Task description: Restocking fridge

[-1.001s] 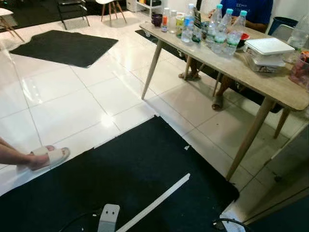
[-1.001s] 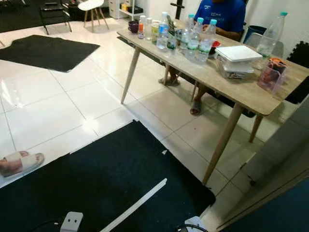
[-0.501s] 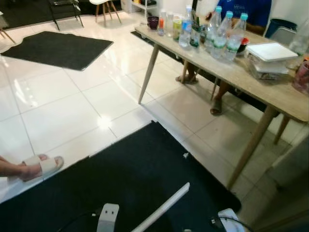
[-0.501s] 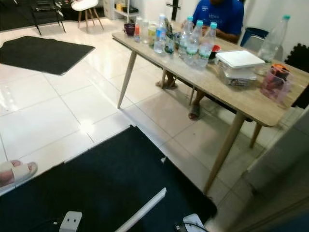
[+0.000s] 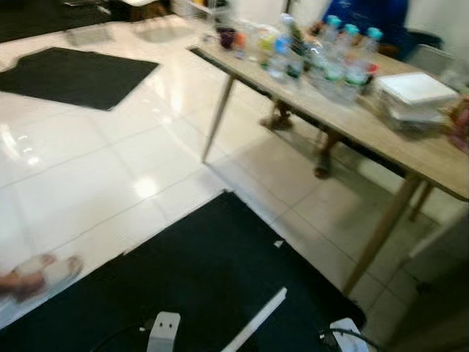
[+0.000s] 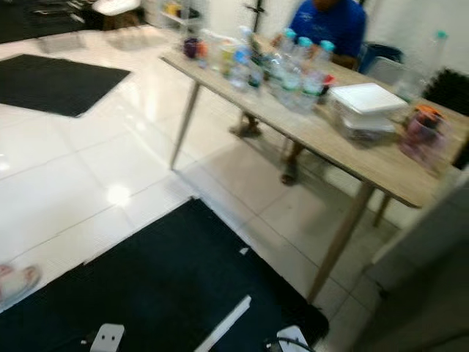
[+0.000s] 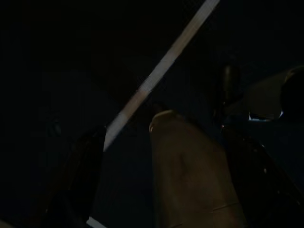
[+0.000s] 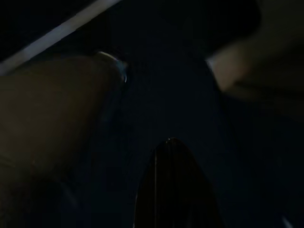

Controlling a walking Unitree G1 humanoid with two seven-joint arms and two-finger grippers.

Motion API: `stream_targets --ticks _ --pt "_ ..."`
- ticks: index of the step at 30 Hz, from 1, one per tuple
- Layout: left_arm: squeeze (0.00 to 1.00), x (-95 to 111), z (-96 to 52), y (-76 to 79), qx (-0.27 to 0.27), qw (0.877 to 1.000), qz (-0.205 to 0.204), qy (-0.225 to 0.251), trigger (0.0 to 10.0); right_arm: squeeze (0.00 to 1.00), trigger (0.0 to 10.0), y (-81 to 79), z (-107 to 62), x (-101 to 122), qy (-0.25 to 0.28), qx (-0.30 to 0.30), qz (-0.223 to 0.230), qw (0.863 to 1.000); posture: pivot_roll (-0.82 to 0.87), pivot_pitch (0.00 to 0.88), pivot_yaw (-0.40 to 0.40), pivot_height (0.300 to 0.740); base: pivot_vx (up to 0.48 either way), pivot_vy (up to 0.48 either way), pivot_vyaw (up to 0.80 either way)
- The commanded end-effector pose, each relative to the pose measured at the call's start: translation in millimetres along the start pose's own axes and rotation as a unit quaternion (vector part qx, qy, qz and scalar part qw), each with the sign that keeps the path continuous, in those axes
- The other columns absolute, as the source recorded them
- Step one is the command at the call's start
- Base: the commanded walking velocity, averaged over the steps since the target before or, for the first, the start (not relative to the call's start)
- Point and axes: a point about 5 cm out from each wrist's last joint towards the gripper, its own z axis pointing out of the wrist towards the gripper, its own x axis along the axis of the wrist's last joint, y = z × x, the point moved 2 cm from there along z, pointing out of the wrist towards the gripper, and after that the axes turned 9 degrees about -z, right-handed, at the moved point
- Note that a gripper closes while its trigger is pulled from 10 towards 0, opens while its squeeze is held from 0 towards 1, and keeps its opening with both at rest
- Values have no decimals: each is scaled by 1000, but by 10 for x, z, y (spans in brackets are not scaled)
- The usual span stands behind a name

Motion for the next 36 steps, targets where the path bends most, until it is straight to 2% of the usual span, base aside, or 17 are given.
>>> stream_targets --ticks 1,19,36 --pt "0 -110 -14 7 -2 1000 -1 -15 10000 0 10000 22 6 44 4 -3 4 1000 -36 53 -44 740 292 0 0" --pt "0 -120 -22 -18 -1 1000 7 -18 10000 0 10000 10 6 38 3 -1 0 1000 -34 52 -41 740 287 0 0" --pt "0 -113 -21 -19 -2 1000 9 -18 10000 0 10000 -2 7 36 3 0 1 1000 -33 47 -41 740 404 0 0"
